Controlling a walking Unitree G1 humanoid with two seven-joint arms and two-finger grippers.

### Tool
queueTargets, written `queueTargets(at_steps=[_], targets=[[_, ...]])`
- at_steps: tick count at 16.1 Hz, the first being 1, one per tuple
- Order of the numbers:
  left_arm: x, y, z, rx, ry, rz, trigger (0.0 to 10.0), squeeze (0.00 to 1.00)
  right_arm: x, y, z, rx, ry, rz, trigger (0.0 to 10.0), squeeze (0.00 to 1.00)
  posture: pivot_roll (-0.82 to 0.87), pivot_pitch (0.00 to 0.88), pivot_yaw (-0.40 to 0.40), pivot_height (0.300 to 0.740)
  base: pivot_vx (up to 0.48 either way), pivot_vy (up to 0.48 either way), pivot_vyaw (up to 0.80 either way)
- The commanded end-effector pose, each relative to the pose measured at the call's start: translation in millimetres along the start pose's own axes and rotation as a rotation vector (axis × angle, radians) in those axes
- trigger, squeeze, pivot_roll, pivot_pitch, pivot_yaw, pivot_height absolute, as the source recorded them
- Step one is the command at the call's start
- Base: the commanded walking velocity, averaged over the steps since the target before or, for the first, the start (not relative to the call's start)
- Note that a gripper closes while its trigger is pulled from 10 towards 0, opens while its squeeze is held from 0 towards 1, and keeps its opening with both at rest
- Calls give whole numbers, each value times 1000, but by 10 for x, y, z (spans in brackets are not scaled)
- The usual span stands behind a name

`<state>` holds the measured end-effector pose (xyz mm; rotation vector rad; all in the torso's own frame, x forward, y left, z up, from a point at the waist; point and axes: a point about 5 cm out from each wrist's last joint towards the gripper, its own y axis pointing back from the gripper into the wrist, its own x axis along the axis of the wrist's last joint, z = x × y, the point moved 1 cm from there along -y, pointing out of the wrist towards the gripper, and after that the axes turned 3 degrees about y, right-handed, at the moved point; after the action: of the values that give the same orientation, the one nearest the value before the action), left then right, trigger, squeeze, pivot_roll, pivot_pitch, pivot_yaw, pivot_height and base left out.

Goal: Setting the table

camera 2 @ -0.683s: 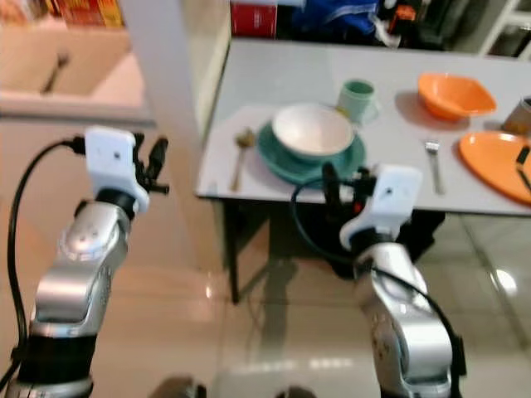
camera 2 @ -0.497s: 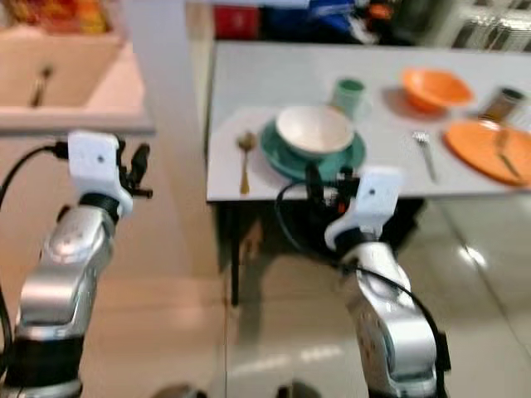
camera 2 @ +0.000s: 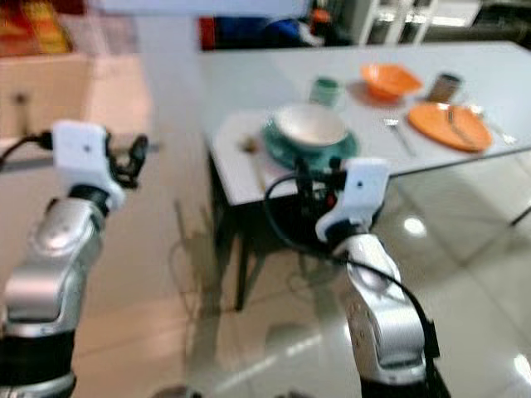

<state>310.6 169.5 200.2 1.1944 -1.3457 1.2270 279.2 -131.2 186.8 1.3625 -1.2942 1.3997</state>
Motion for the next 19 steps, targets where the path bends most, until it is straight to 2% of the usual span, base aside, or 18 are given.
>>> queueTargets(at_steps=[1, 5, 6, 7, 11, 19], targets=[[51, -10, 100, -34, 11, 14, 10000, 1000, 9, 2, 45, -17, 4, 8, 10000, 0, 72, 50, -38, 740, 0, 480, 0], [96, -28, 99, -37, 16, 26, 10000, 1000, 58, -29, 44, -13, 16, 25, 10000, 0, 70, 53, -39, 740, 0, 480, 0], [111, -30, 114, -43, 27, 31, 10000, 1000, 75, -33, 34, 7, 47, 29, 10000, 0, 70, 54, -39, 740, 0, 311, 0], [127, -32, 128, -49, 31, 37, 10000, 1000, 83, -34, 14, 30, 39, 27, 10000, 0, 68, 53, -39, 740, 262, 0, 0], [166, -49, 166, -57, 28, 52, 10000, 1000, 128, -69, 0, 66, 59, 33, 10000, 0, 66, 54, -41, 740, 432, 0, 727], [187, -37, 122, -37, 14, 56, 10000, 1000, 140, -119, -25, 111, 60, 31, 10000, 0, 75, 52, -53, 740, 472, 0, 751]])
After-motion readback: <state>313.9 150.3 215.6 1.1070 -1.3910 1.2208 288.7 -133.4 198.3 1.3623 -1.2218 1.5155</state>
